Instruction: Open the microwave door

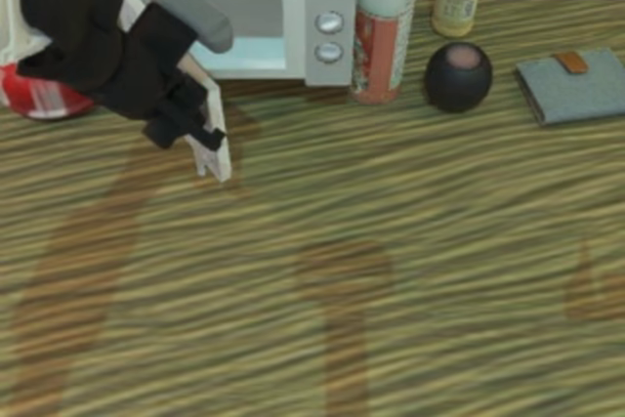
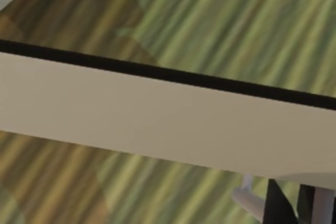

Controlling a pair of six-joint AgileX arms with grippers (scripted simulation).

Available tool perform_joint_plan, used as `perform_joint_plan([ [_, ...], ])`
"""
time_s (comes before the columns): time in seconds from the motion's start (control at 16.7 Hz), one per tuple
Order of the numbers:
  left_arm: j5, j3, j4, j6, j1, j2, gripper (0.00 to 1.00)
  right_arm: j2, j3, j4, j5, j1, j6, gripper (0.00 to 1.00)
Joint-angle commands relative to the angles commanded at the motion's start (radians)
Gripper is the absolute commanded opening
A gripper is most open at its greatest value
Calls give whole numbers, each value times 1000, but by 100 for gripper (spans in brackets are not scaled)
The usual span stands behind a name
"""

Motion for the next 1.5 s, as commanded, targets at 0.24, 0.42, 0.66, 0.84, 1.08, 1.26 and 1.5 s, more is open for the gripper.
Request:
perform_joint_plan([
  [0.24, 0, 0, 0, 0, 0, 0, 0, 0, 0, 0, 0, 0, 0, 100],
  [0.42, 0, 0, 0, 0, 0, 0, 0, 0, 0, 0, 0, 0, 0, 100],
  [0.66, 0, 0, 0, 0, 0, 0, 0, 0, 0, 0, 0, 0, 0, 100],
  [0.84, 5, -3, -2, 2, -1, 3, 0, 0, 0, 0, 0, 0, 0, 100],
  [1.08, 40, -5, -26, 87, 33, -5, 0, 0, 0, 0, 0, 0, 0, 100],
  [1.26, 77, -12, -54, 171, 67, -11, 0, 0, 0, 0, 0, 0, 0, 100],
  [1.5, 96, -13, -64, 207, 83, -17, 0, 0, 0, 0, 0, 0, 0, 100],
])
